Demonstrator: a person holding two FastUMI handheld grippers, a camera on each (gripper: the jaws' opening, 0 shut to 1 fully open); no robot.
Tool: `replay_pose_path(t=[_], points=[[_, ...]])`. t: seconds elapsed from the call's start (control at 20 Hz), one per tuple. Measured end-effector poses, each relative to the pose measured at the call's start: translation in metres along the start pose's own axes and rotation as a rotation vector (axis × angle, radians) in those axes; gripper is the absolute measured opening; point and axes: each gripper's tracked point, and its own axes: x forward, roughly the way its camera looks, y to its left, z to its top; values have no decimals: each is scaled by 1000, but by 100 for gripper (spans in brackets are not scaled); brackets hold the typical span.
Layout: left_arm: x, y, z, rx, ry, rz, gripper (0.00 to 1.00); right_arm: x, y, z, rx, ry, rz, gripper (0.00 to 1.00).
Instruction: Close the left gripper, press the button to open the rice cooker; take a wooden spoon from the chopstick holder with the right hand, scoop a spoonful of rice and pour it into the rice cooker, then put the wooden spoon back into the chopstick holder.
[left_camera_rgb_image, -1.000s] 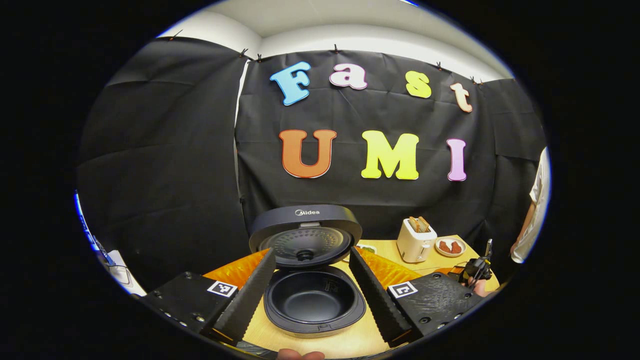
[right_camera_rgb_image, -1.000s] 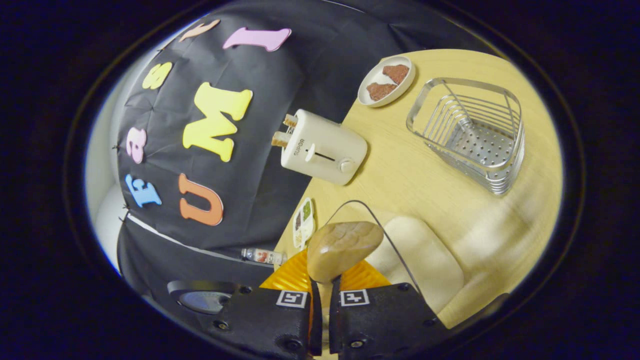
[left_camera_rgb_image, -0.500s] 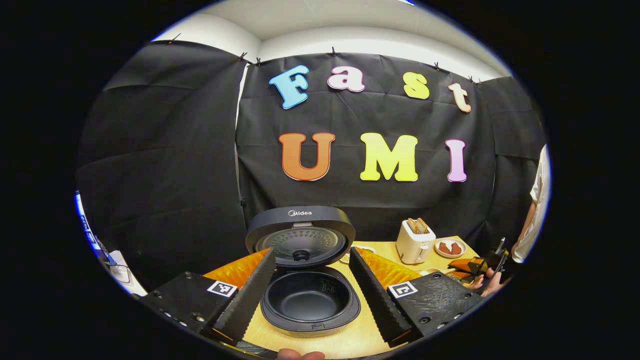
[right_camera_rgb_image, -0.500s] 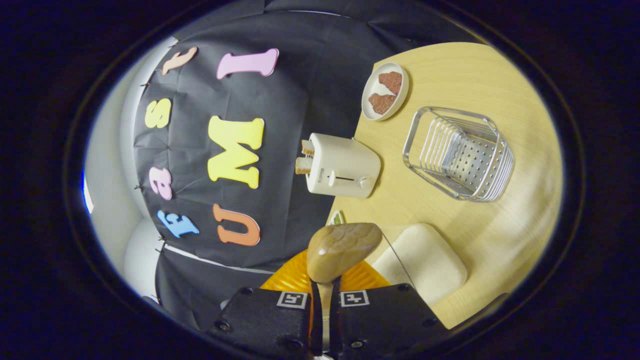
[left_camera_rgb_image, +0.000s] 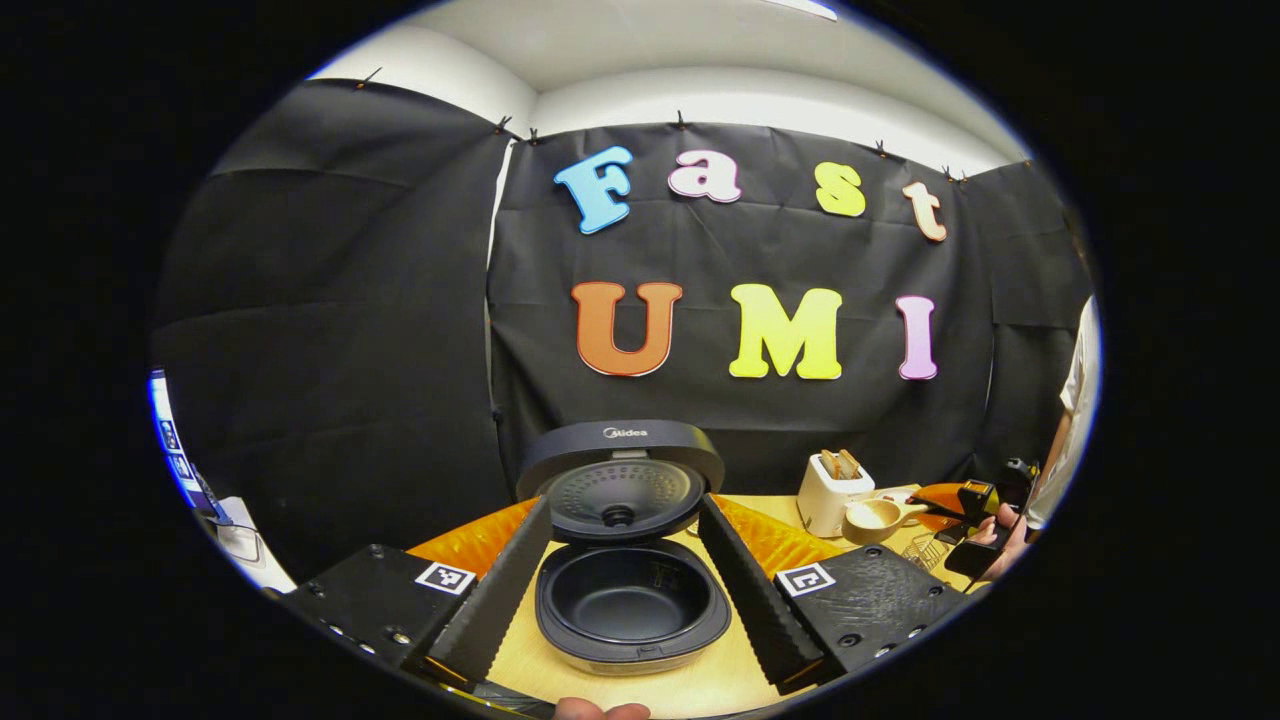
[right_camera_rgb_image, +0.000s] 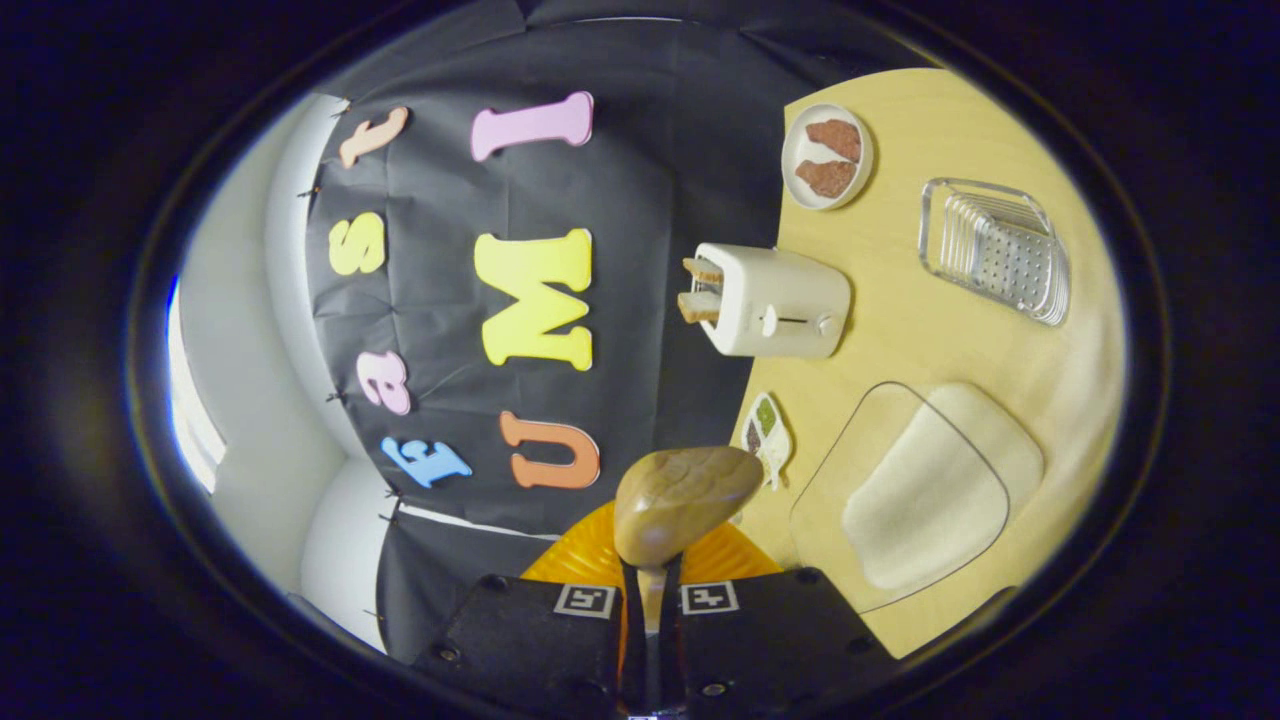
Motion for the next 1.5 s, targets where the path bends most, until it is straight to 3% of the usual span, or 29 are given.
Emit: replay_pose_path(t=[0.05,0.4,0.75,1.25,1.5], points=[[-3,7,1,-2,-2,5,94,2,4,-11,-13,17,-1,11],[-15,59,-14,-3,18,23,95,36,44,-109,-65,155,-6,11],[-16,95,-30,2,33,3,95,73,35,-202,-137,253,-65,11],[-21,146,-62,-40,77,-4,95,99,11,-260,-446,283,-222,11],[-22,160,-70,-59,92,-1,95,103,5,-276,-688,283,-275,11]])
